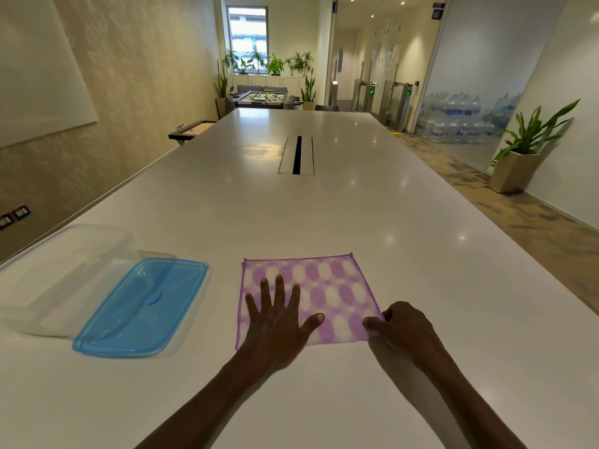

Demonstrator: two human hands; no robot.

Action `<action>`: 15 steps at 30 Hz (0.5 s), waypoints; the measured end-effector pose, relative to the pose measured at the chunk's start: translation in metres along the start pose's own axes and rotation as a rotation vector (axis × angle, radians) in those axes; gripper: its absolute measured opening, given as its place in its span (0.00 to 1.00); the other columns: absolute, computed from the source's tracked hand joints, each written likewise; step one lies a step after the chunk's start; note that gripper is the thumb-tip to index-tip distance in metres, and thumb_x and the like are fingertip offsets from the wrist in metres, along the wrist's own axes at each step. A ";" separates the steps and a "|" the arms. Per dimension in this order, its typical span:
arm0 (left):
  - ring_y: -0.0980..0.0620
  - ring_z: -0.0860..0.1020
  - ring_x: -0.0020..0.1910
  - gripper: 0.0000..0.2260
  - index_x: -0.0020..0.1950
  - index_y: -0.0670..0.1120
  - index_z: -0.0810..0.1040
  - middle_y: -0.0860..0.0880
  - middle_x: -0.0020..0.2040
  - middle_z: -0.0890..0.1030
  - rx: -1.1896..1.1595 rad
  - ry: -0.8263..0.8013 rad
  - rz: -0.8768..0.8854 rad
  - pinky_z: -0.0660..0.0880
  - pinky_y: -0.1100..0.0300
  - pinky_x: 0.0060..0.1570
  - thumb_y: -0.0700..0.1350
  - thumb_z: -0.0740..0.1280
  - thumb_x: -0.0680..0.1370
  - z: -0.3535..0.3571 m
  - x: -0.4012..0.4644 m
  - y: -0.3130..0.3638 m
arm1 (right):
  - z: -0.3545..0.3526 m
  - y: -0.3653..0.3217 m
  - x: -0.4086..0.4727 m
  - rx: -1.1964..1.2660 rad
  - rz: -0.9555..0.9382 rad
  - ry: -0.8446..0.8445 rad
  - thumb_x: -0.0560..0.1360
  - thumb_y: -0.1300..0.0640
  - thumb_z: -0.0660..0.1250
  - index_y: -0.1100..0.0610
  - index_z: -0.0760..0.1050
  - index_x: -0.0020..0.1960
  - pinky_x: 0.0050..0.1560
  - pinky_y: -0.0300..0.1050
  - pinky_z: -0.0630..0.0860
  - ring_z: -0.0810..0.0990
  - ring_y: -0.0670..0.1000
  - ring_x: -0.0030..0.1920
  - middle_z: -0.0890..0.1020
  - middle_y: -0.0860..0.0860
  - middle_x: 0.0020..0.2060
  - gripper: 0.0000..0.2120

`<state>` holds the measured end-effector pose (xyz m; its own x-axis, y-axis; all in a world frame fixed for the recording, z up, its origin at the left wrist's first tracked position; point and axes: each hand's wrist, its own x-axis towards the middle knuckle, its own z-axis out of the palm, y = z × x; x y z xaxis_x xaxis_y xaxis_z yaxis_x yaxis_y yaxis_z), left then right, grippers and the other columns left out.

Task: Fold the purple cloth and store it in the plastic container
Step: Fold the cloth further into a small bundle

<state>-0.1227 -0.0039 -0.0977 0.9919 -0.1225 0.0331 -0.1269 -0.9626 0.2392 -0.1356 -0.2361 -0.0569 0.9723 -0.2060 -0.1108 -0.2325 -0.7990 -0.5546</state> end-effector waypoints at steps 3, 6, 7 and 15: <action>0.40 0.34 0.76 0.39 0.79 0.53 0.43 0.45 0.79 0.36 0.013 -0.001 0.005 0.35 0.36 0.73 0.73 0.39 0.73 0.001 0.002 0.002 | -0.002 0.005 0.002 0.146 0.073 0.019 0.69 0.49 0.72 0.57 0.69 0.30 0.30 0.42 0.64 0.71 0.50 0.27 0.72 0.49 0.24 0.17; 0.40 0.34 0.76 0.40 0.79 0.53 0.43 0.45 0.79 0.37 0.005 -0.005 0.004 0.34 0.36 0.72 0.74 0.39 0.72 0.002 0.003 0.009 | -0.007 0.006 0.002 0.377 0.099 0.043 0.67 0.54 0.75 0.58 0.71 0.29 0.32 0.43 0.67 0.69 0.52 0.24 0.73 0.53 0.22 0.16; 0.40 0.34 0.76 0.40 0.79 0.53 0.43 0.45 0.79 0.37 -0.005 -0.016 0.002 0.34 0.36 0.72 0.74 0.39 0.72 0.002 0.004 0.012 | -0.010 0.006 0.001 0.453 0.096 0.065 0.68 0.56 0.75 0.61 0.72 0.30 0.32 0.44 0.68 0.70 0.52 0.24 0.74 0.54 0.22 0.15; 0.45 0.38 0.78 0.37 0.78 0.51 0.54 0.47 0.80 0.46 -0.278 -0.019 0.022 0.35 0.43 0.73 0.70 0.43 0.74 -0.007 0.007 0.041 | -0.019 -0.026 -0.005 0.633 -0.104 0.310 0.68 0.59 0.75 0.55 0.82 0.40 0.42 0.49 0.78 0.82 0.52 0.37 0.84 0.52 0.35 0.03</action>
<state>-0.1206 -0.0423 -0.0805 0.9885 -0.1492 0.0240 -0.1414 -0.8567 0.4961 -0.1349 -0.2253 -0.0264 0.9146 -0.3730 0.1559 0.0118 -0.3608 -0.9326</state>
